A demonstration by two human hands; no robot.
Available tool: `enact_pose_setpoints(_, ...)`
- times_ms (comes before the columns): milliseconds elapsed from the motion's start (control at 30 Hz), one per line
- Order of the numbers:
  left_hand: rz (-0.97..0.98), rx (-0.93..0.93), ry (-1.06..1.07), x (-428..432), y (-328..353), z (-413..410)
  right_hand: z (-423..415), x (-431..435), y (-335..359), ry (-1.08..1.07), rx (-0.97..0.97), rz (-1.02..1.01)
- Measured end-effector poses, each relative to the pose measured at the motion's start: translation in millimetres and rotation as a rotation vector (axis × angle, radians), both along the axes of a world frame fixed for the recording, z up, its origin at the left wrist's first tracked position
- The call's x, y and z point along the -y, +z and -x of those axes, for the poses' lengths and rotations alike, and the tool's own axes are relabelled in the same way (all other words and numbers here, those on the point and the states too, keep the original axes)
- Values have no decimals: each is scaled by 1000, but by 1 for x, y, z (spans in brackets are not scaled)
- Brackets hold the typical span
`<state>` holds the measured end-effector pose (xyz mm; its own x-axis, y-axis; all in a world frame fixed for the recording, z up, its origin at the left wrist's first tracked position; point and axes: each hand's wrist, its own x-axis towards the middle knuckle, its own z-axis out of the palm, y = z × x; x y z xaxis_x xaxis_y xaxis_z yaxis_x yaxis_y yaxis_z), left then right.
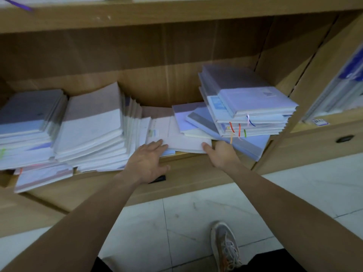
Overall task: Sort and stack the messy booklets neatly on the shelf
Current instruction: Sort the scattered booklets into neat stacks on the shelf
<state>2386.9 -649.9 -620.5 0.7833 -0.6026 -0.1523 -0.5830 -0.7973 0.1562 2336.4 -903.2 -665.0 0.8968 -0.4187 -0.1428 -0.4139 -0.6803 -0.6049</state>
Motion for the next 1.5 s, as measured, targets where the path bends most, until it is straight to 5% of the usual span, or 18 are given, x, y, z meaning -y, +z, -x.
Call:
enact_pose_setpoints(100, 2, 2, -3, 0, -1, 0, -1, -2, -4, 15, -50, 92)
enact_pose_setpoints(200, -7, -1, -8, -1, -2, 0, -3, -4, -16, -14, -64, -27)
enact_pose_setpoints(467, -1, -38, -6, -2, -9, -3, 9, -12, -25, -184, 272, -257)
enact_pose_setpoints(833, 31, -67, 15, 0, -17, -5, 18, -31, -24, -277, 362, -243)
enact_pose_setpoints(1300, -64, -15, 8, 1, -21, -3, 7, -25, -15, -216, 71, -408)
enact_pose_setpoints(1500, -26, -45, 27, -1, -21, -3, 19, -32, -8, -239, 173, -392)
